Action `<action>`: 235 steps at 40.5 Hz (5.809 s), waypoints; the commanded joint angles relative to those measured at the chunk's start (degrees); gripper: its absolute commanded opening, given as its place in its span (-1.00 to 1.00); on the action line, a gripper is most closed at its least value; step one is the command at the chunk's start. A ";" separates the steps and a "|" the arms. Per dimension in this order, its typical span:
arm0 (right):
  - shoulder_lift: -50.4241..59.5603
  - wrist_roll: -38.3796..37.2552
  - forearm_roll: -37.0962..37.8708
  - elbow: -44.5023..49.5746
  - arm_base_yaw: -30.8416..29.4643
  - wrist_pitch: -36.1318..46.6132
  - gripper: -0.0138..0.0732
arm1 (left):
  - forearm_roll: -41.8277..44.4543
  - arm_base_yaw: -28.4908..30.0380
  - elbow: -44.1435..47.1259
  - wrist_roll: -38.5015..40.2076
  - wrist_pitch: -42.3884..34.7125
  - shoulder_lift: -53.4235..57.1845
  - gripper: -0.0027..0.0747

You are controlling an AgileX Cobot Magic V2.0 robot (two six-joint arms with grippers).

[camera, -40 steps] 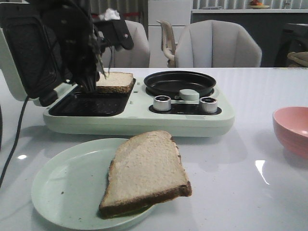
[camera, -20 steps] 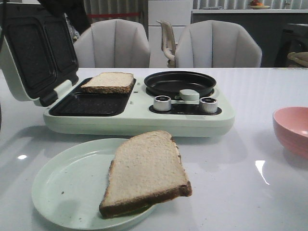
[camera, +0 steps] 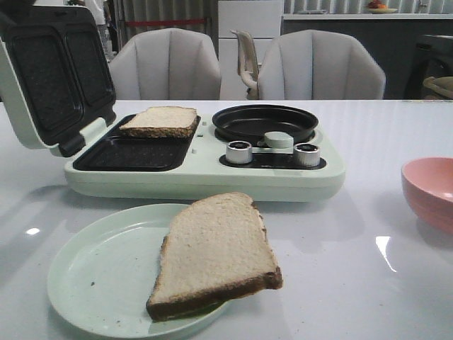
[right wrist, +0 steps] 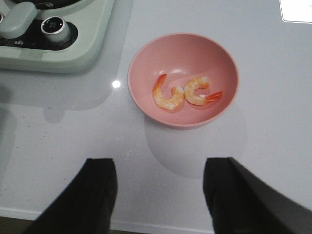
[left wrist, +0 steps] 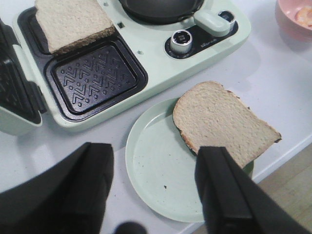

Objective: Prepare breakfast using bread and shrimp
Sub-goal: 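Reach the right gripper to the plate and grasp the second bread slice, then carry the bread slice over and lay it in the sandwich maker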

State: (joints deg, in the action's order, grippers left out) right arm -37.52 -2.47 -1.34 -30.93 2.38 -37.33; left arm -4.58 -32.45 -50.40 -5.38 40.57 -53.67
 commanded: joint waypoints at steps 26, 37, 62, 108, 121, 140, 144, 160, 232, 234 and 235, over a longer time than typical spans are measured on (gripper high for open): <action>-1.28 1.18 -7.55 -2.26 0.15 3.31 0.48 | -1.04 -0.17 9.83 -0.36 -6.66 16.52 0.17; -13.04 17.67 -31.21 -4.96 5.04 -6.01 0.48 | -1.04 -0.17 9.83 -0.36 -6.66 16.52 0.17; -48.20 33.67 -53.56 -17.43 15.01 -6.39 0.48 | -1.12 -0.17 9.83 -0.36 -6.66 16.52 0.17; -65.24 33.77 -55.53 -26.19 19.09 -2.85 0.10 | -1.02 -0.17 9.83 -0.36 -6.66 16.52 0.17; -62.53 33.95 -55.45 -26.19 19.09 -2.91 -0.38 | -1.02 -0.17 9.83 -0.36 -6.66 16.52 0.17; -52.96 33.96 -55.34 -26.19 19.09 -6.40 -0.61 | -1.02 -0.17 9.83 -0.36 -6.66 16.52 0.17; -49.14 33.96 -55.70 -26.19 19.09 -5.56 -0.61 | -1.02 -0.17 9.83 -0.36 -6.66 16.52 0.17; -53.08 47.17 -76.98 -34.16 22.21 8.13 -0.61 | -1.14 -0.17 9.83 -0.36 -6.66 16.52 0.17; -48.62 4.13 -0.09 -49.38 22.15 -10.67 0.50 | 0.41 -0.17 9.83 -0.36 -6.66 16.52 0.17; -44.50 4.07 0.69 -45.16 22.15 -10.66 0.50 | 0.18 -0.17 9.83 -0.36 -6.66 16.52 0.17; -43.00 4.07 0.77 -43.57 22.15 -10.52 0.50 | 0.18 -0.17 9.83 -0.36 -6.66 16.52 0.17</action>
State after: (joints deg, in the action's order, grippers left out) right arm -88.25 2.60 -2.61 -78.04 24.82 -49.50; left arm -3.98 -32.45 -39.05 -5.75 38.51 -37.26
